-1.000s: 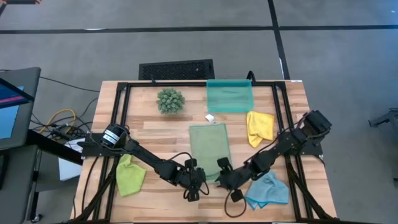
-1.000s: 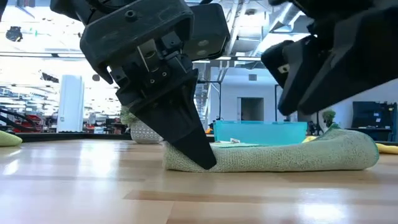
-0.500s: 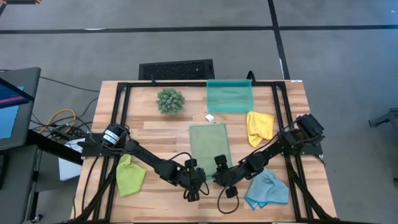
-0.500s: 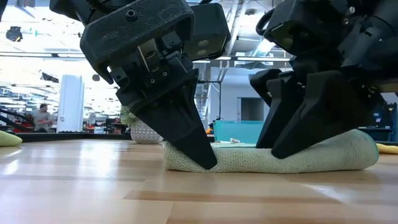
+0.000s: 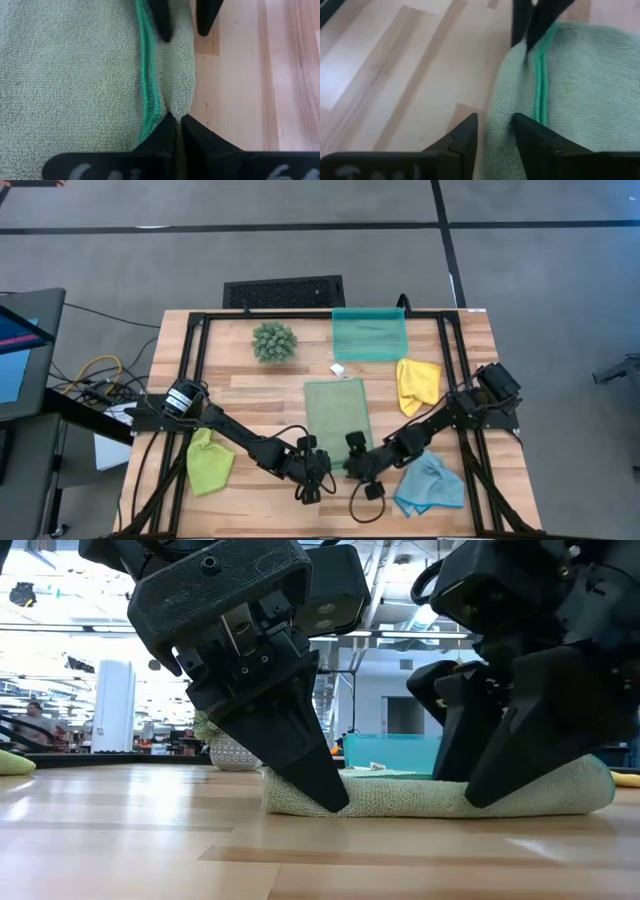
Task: Roll microfiber towels into tight, uniform cylinder then place into a basket
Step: Roll the dark green microfiber cloth
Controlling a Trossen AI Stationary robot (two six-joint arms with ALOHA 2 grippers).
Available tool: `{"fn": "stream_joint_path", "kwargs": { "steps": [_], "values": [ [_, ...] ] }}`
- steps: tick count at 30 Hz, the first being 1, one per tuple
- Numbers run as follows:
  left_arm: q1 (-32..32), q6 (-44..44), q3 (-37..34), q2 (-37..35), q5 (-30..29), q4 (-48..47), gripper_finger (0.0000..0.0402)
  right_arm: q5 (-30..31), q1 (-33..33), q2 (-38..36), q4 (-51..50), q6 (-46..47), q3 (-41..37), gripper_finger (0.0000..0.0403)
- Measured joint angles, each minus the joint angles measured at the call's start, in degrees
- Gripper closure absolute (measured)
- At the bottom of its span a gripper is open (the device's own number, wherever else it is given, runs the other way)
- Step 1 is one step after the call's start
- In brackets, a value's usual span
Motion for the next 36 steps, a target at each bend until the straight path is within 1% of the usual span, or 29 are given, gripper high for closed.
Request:
{"fn": "stream_joint_path", "kwargs": {
  "steps": [5,8,10,13,16,17,18,20,22,24,26,29,31,33,36],
  "values": [
    [0.00,0.40,0.02,0.00,0.00,0.00,0.0397,0.68,0.00,0.00,0.33,-0.75,0.00,0.0235],
    [0.02,1.13,0.02,0.00,0.00,0.00,0.0397,0.89,-0.02,0.00,0.00,-0.85,0.00,0.0248],
    [0.00,1.76,0.02,0.00,-0.13,0.23,0.0397,0.90,-0.02,0.00,-0.28,-0.85,0.00,0.0273],
    [0.00,3.67,0.42,0.12,-0.78,0.34,0.0389,0.77,-0.04,-0.02,-0.32,-0.92,0.00,0.0326],
    [-0.14,5.74,1.85,0.16,-0.48,-1.90,0.0361,0.70,-0.04,-0.03,-0.57,-0.98,0.00,0.0380],
    [-0.13,6.02,2.55,0.17,-0.45,-3.33,0.0348,0.70,-0.04,-0.04,-0.72,-1.00,0.00,0.0388],
    [-0.13,6.03,3.41,0.17,-0.46,-5.27,0.0334,0.68,-0.04,-0.07,-0.81,-0.98,0.00,0.0391],
    [-0.20,5.69,5.12,-0.15,-0.94,-9.81,0.0306,0.36,-0.04,-0.07,-0.86,-0.48,0.02,0.0383],
    [-0.29,5.60,6.71,-0.24,-1.42,-12.14,0.0281,-1.24,-0.35,-0.07,-1.05,0.16,0.02,0.0374],
    [-0.70,7.72,7.80,-0.24,-2.14,-12.57,0.0262,-3.51,-0.87,-0.07,-1.04,0.95,0.02,0.0375],
    [-1.59,12.29,8.07,-0.26,-4.20,-10.72,0.0249,-4.82,-1.43,-0.09,-1.05,1.30,0.02,0.0384],
    [-3.37,20.22,8.07,-0.26,-9.85,-7.17,0.0242,-5.60,-2.05,-0.11,-1.10,1.99,0.02,0.0395],
    [-4.47,24.21,8.08,-0.32,-13.21,-5.61,0.0243,-5.74,-2.29,-0.11,-1.24,2.45,0.04,0.0393],
    [-5.17,26.01,8.09,-0.35,-15.38,-5.16,0.0244,-5.73,-2.23,-0.11,-1.25,2.88,0.04,0.0384],
    [-5.32,24.96,7.00,-0.44,-16.51,-3.62,0.0246,-5.70,-2.21,-0.11,-1.22,3.97,0.04,0.0375]
  ]
}}
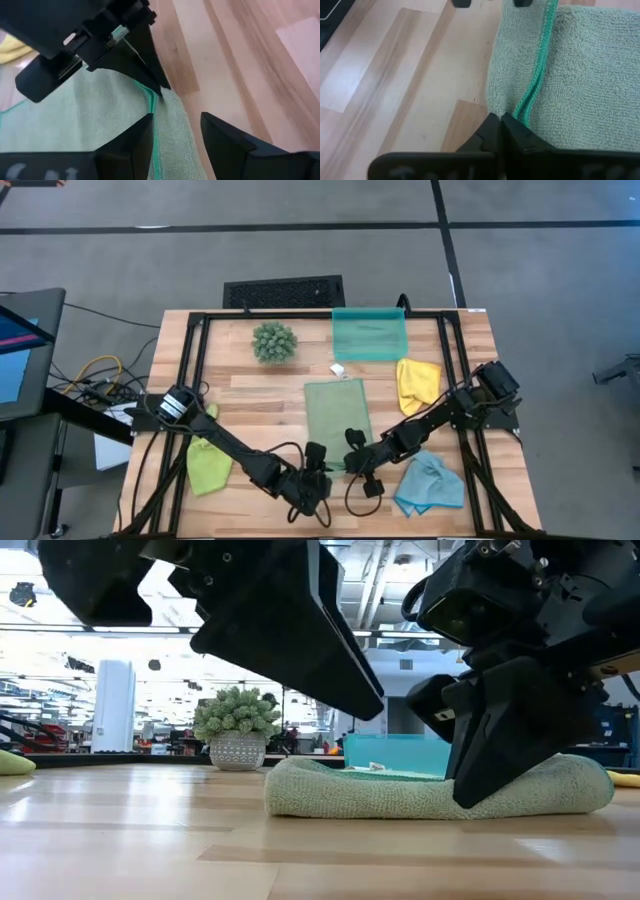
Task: Roll microfiber towels into tight, uniform cylinder then place into a basket
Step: Roll the dark green microfiber cloth
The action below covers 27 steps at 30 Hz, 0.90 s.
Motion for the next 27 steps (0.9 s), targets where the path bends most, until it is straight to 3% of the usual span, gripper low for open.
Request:
{"fn": "stream_joint_path", "kwargs": {
  "steps": [6,11,18,27],
  "values": [
    [1.89,0.27,-5.20,-0.02,0.44,8.80,0.0246,0.05,0.02,0.00,0.00,0.12,0.00,0.0390],
    [3.06,0.62,-6.39,-0.02,4.55,13.28,0.0246,0.11,-0.02,0.00,0.00,0.14,0.00,0.0383],
    [4.38,3.05,-5.93,3.13,8.20,16.64,0.0246,0.13,-0.02,0.00,0.22,0.14,0.00,0.0384],
    [5.14,4.34,-5.17,6.32,7.55,17.21,0.0225,0.15,-0.02,0.00,0.42,0.14,-0.02,0.0380]
  ]
}}
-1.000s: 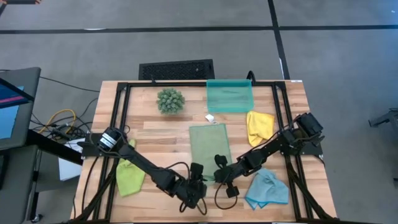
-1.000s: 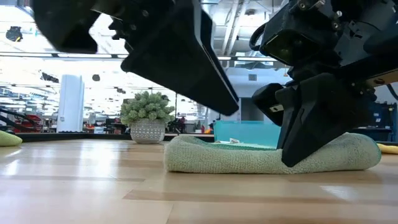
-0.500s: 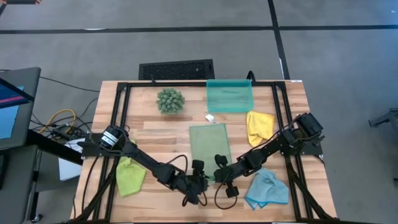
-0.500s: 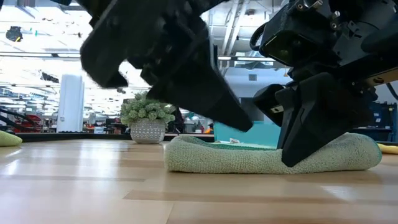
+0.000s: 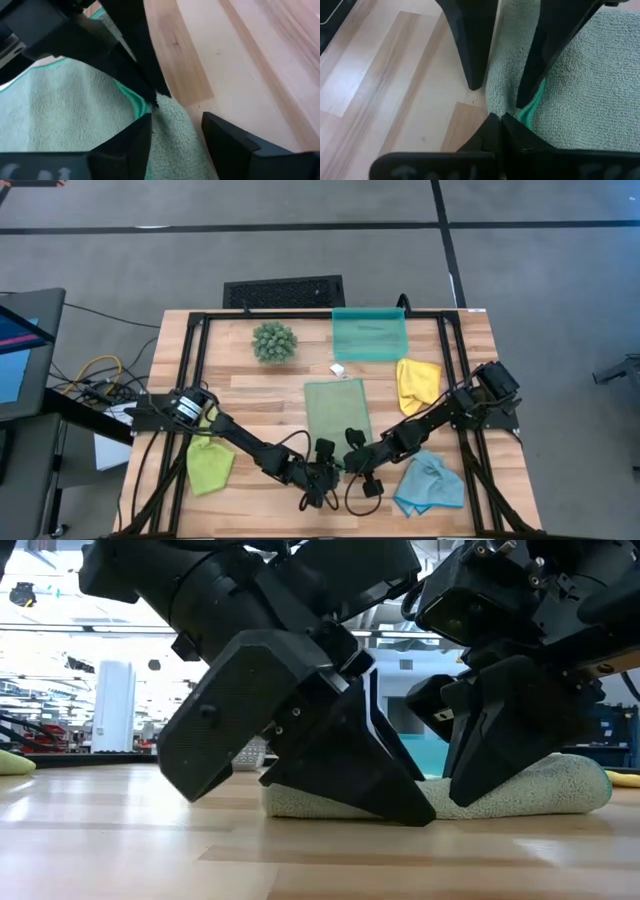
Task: Roll microfiber towels into tight, uniform cylinder then place into a basket
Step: Roll the dark green microfiber cloth
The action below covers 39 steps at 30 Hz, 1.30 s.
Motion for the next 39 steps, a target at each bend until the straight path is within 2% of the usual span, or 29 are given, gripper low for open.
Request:
{"fn": "stream_joint_path", "kwargs": {
  "steps": [5,8,11,18,22,28,30,36,39],
  "values": [
    [0.05,-2.55,0.07,-0.11,-0.48,-1.85,0.0214,-0.02,0.00,0.00,-0.13,0.01,0.00,0.0383],
    [0.05,-6.45,0.15,-0.13,-0.72,-4.05,0.0224,-0.02,0.04,0.00,-0.23,0.00,0.00,0.0386],
    [0.10,-8.34,0.14,-0.15,-0.04,-4.66,0.0254,-0.07,0.04,0.00,-0.26,0.01,0.00,0.0380],
    [0.21,-8.31,0.02,-0.15,1.71,-5.00,0.0355,-0.09,0.07,0.00,-0.29,-0.39,0.00,0.0363],
    [0.63,-11.01,-0.06,-0.13,2.86,-5.20,0.0394,-0.06,0.07,-0.07,-0.82,-0.39,0.00,0.0334],
    [3.15,-22.26,-0.13,-0.26,12.08,-5.51,0.0390,0.19,0.26,-3.86,-5.73,-0.47,-0.11,0.0269],
    [3.68,-24.35,-0.10,-0.26,13.45,-5.25,0.0395,2.04,1.03,-5.74,-6.33,-0.90,-0.09,0.0254],
    [4.51,-26.67,-0.21,-0.17,16.95,-3.44,0.0398,15.51,7.20,-6.93,-5.24,-8.84,-0.09,0.0248],
    [4.50,-27.35,-0.21,-0.15,16.87,-3.34,0.0399,16.52,8.76,-4.45,-2.79,-10.43,0.01,0.0257]
  ]
}}
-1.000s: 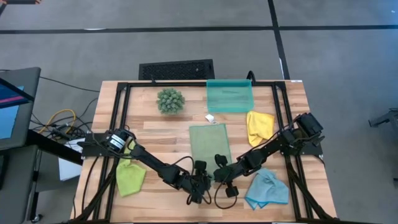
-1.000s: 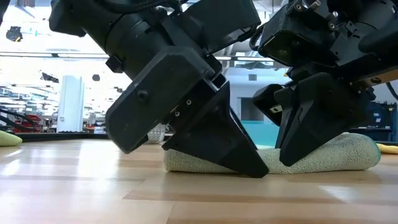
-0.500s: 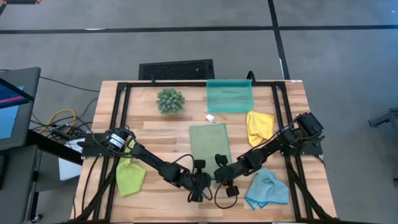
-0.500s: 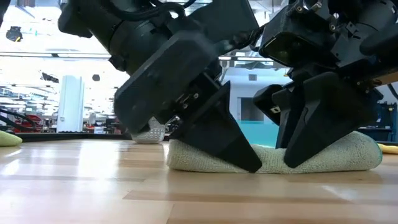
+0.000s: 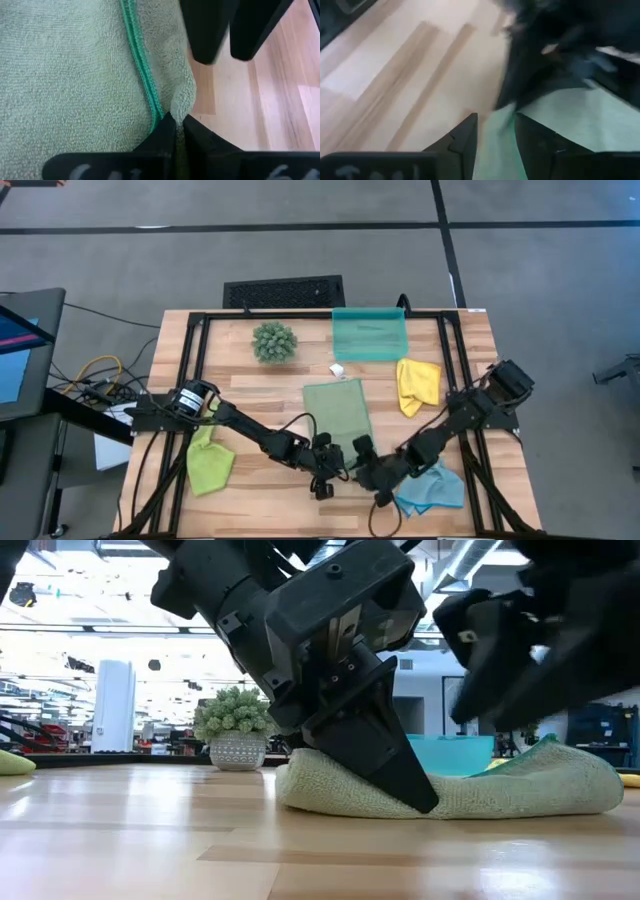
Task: Roll microfiber towels into tight, uniform cylinder then place into a basket
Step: Roll the dark green microfiber cloth
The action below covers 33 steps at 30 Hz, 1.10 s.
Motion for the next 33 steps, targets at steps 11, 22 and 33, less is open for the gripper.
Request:
{"fn": "stream_joint_path", "kwargs": {
  "steps": [11,22,33],
  "values": [
    [-0.28,-0.90,0.02,0.02,-1.87,0.00,0.0399,-4.05,-4.54,3.65,0.02,3.36,-0.01,0.0282],
    [-2.25,1.77,-0.26,-3.84,-7.05,-5.13,0.0342,-7.45,-7.16,6.70,1.76,7.14,0.33,0.0209],
    [-5.09,9.78,-0.28,-7.68,-13.46,-9.97,0.0236,-10.02,-7.68,6.01,1.30,7.87,0.15,0.0338]
  ]
}}
